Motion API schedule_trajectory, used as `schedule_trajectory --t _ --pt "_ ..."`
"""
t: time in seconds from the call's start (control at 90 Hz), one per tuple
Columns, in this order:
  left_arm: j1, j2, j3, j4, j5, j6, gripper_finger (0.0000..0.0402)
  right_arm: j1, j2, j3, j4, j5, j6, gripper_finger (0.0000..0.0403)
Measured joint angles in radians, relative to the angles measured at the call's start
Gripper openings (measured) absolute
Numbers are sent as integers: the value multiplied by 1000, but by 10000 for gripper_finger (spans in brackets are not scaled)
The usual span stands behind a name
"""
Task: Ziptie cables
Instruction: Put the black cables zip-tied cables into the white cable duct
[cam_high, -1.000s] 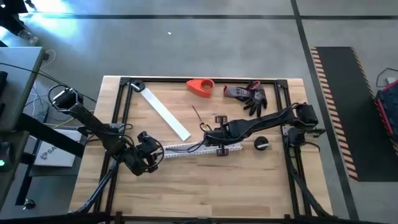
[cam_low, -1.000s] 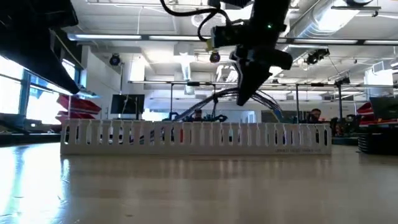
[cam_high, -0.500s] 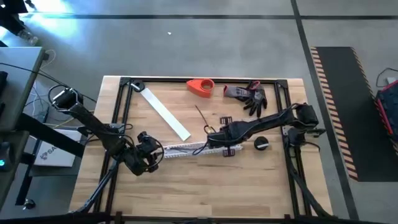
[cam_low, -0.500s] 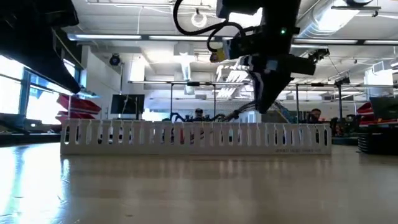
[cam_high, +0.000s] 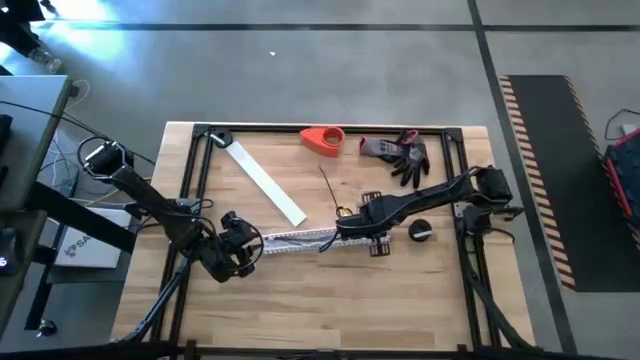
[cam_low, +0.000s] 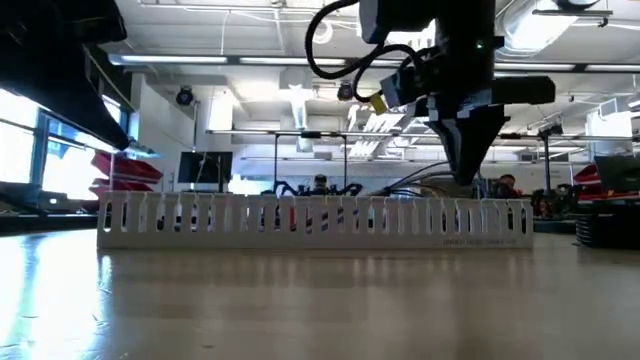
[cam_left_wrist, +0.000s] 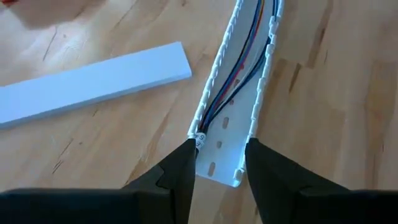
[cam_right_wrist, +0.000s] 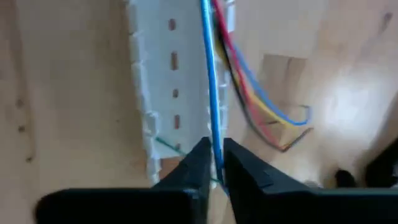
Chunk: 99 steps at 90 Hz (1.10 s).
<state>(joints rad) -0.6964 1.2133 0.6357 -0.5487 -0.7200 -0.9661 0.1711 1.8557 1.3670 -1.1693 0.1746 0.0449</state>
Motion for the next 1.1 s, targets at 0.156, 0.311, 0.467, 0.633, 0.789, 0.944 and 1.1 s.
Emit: schedule_trajectory --t 0.156,0.311,0.467,0.633,0.789,0.944,1.1 --pt "0 0 0 0 0 0 119 0 0 0 -59 -53 20 10" --pt "0 0 0 0 -1 0 119 0 0 0 -134 -204 -1 25" --pt "0 0 0 1 -3 -1 119 2 -1 0 -160 -308 -68 75" --pt "0 0 0 14 -3 0 119 -16 -39 1 -146 -353 -134 125" --pt "0 0 0 24 -2 0 119 -72 -99 1 -33 -356 -208 151" --pt "0 0 0 32 -2 5 119 -191 -117 -3 124 -340 -317 156" --pt "2 0 0 39 0 3 119 -334 -61 -18 230 -345 -384 136"
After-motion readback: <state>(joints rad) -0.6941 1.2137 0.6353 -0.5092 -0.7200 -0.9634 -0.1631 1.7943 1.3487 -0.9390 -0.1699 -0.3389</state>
